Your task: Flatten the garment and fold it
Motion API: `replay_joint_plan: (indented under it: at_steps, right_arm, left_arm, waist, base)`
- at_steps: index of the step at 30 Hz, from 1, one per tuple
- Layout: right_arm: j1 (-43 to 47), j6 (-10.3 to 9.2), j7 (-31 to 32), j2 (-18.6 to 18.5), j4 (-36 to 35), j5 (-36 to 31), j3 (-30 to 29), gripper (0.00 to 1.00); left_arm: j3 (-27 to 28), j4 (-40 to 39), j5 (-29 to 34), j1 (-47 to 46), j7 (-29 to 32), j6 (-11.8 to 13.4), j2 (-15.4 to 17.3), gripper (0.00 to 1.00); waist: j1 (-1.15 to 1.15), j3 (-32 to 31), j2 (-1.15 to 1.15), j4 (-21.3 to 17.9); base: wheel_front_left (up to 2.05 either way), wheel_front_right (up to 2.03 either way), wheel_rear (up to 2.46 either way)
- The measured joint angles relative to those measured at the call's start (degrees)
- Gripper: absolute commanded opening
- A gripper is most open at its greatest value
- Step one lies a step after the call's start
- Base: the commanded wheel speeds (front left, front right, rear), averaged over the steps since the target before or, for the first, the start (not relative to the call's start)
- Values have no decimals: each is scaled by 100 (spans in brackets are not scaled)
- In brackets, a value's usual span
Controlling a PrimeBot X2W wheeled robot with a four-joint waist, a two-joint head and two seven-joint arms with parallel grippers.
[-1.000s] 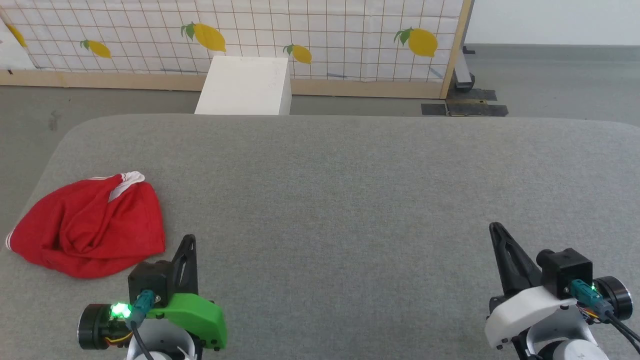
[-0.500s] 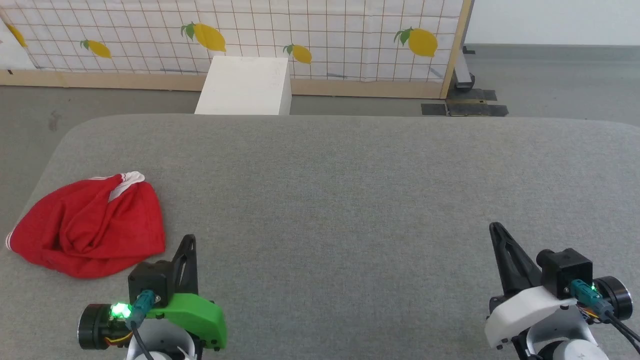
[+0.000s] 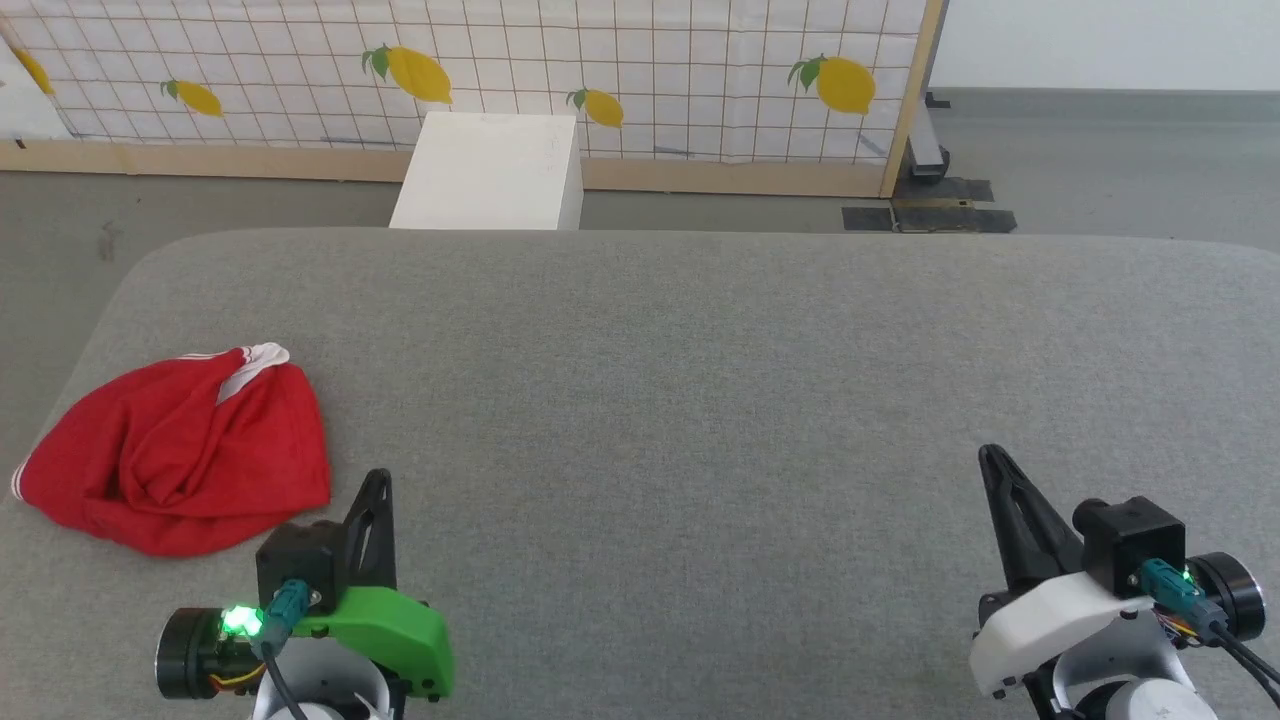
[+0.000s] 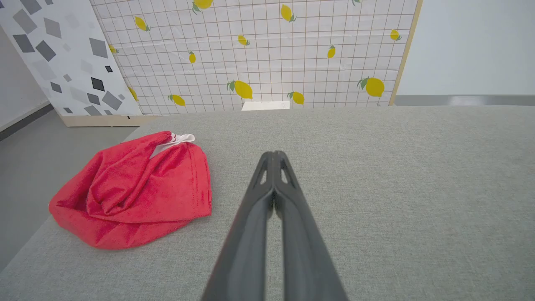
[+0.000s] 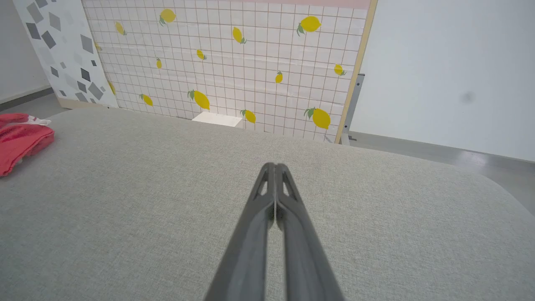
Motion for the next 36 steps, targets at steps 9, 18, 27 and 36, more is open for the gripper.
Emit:
replay_joint_plan:
  at_steps: [9, 18, 27, 36]
  right_arm:
    - [0, 0, 1, 0, 0, 0, 0, 0]
    - [3, 1, 0, -1, 4, 2, -3, 100]
    - [4, 1, -43, -1, 3, 12, -8, 100]
    - [8, 1, -153, -1, 2, 13, -29, 100]
  left_arm:
    - [1, 0, 0, 0, 0, 0, 0, 0]
    - [-20, 1, -1, 9, -1, -1, 0, 100]
    - [-60, -30, -1, 14, -60, 12, 0, 100]
    - [-110, -82, -1, 23, -162, 104, 0, 100]
  waist:
    - [0, 0, 0, 0]
    - [0, 0, 0, 0]
    - [0, 10, 0, 15]
    - [0, 14, 0, 147]
  base:
    - [0, 0, 0]
    - [0, 0, 0]
    - [0, 0, 0]
    - [0, 0, 0]
